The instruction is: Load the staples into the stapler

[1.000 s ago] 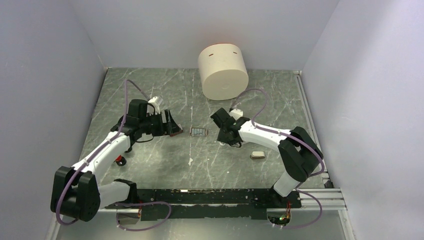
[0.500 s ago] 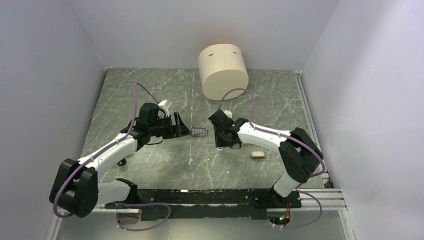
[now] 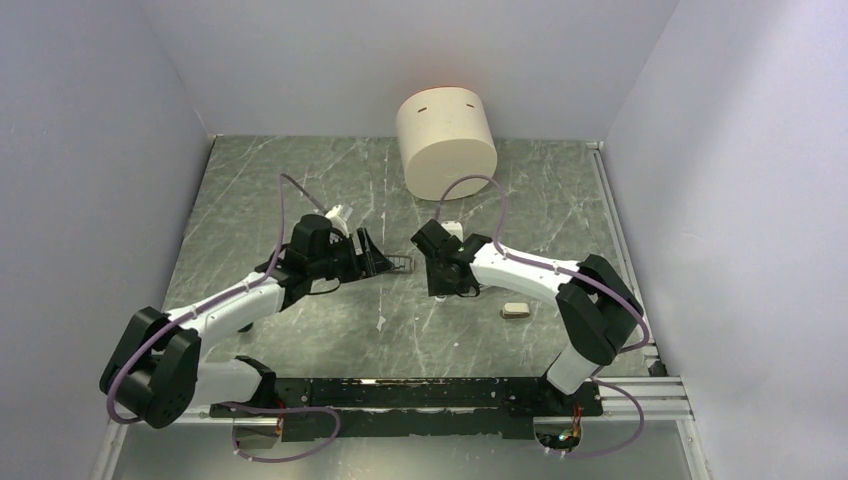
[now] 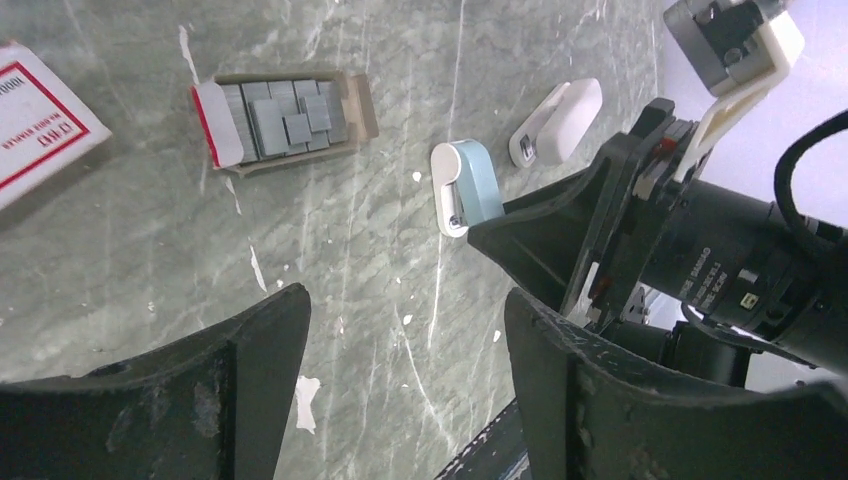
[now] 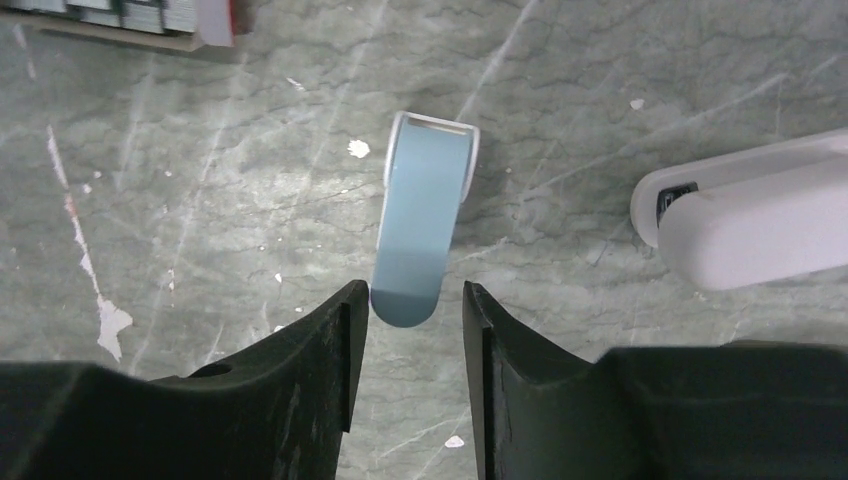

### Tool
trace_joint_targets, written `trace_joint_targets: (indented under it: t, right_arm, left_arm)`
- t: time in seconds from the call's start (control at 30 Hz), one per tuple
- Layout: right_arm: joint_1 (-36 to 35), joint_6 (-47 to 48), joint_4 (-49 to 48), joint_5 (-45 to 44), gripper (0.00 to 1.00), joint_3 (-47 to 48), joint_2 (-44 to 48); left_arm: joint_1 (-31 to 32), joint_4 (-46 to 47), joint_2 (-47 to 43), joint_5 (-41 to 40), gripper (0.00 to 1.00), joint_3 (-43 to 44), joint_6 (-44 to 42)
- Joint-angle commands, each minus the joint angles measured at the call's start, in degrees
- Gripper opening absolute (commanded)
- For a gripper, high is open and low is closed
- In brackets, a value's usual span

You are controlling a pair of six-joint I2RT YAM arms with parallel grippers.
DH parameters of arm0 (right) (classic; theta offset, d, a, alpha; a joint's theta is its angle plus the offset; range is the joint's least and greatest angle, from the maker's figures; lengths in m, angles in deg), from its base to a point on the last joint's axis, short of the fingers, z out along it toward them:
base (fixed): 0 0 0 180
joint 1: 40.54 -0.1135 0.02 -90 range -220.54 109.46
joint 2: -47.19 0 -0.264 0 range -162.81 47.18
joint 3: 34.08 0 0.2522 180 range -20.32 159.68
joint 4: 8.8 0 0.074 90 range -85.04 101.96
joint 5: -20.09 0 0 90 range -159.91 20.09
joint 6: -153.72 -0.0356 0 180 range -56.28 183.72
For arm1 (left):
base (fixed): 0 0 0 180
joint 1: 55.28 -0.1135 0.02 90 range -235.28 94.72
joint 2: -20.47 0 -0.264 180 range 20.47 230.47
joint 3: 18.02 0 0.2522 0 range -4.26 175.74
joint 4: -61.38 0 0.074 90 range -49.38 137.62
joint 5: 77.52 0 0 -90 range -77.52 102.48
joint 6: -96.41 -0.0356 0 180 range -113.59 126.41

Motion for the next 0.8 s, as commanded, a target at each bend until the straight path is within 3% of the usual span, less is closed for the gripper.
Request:
trace_joint_targets:
  t: [0.0,0.2,0.33,0.5,0.63,0.77]
  right_arm:
    - [-0.09,-4.14,2.16,-2.66,0.39,0.53,-1.13]
    - [-0.08,-3.54,-2.36,-0.59,0.34,-1.47,-0.08]
    - [-0.04,-3.55,-3.96,-0.33,0.34,-0.97,0.15]
    - [0.04,-4.42,-5.08,-0.56,0.21,-1.49,1.91]
    - [1.45,-6.38,-8.51,2.98,0.18,-4.50,5.63]
    - [4.01,-9.29,-12.92,8.81,0.19,-9.28,9.29]
  left_arm:
    - [2.51,7.27,-0.26,-4.14,0.72,-3.04,3.76]
    - [5.36,12.16,1.55,-6.48,0.62,-6.23,5.27]
    - [7.21,15.87,4.46,-5.87,0.63,-6.94,6.42]
    - [9.60,20.99,7.03,-6.45,0.66,-8.01,8.18]
    - [11.07,25.25,9.18,-6.44,0.65,-8.55,10.00]
    - [14.14,27.99,12.68,-9.05,0.56,-7.90,10.49]
